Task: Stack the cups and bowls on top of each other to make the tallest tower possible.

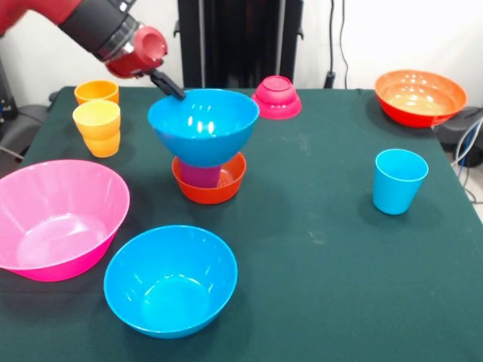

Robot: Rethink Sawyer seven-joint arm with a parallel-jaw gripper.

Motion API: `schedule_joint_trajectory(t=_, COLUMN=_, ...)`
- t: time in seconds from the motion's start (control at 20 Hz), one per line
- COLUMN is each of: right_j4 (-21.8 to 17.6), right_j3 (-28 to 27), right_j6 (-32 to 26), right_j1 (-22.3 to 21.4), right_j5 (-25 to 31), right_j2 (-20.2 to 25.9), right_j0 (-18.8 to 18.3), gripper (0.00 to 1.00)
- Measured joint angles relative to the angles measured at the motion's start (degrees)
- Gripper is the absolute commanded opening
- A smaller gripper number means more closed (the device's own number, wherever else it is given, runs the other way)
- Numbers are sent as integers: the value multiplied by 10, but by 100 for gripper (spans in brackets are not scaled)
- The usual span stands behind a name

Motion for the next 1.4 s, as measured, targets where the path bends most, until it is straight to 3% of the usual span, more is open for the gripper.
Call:
schedule_joint_trajectory(t=0.25, right_j4=0, right_j3=2, right_j6=0, right_j1=27, right_j5=-15, right_j2=-7, right_j0=0, gripper=0)
schedule_joint_trajectory(t=0.7, right_j4=-1, right_j3=12, right_j6=0, right_j1=29, right_j5=-30, right_j2=-11, right_j0=1, gripper=0)
schedule_joint_trajectory(t=0.75, right_j4=-5, right_j3=12, right_j6=0, right_j1=29, right_j5=-37, right_j2=-13, right_j0=3, gripper=100)
schedule_joint_trajectory(t=0.9, right_j4=-17, right_j3=10, right_j6=0, right_j1=26, right_j5=-43, right_j2=-16, right_j0=9, gripper=100)
schedule_joint_trajectory(t=1.1, right_j4=-65, right_j3=-1, right_j6=0, right_j1=5, right_j5=-52, right_j2=-33, right_j0=37, gripper=100)
schedule_joint_trajectory(t=1.15, right_j4=-97, right_j3=-6, right_j6=0, right_j1=-22, right_j5=-54, right_j2=-48, right_j0=61, gripper=100)
schedule_joint_trajectory(t=1.4, right_j4=-152, right_j3=-17, right_j6=0, right_j1=-101, right_j5=-52, right_j2=-92, right_j0=125, gripper=100)
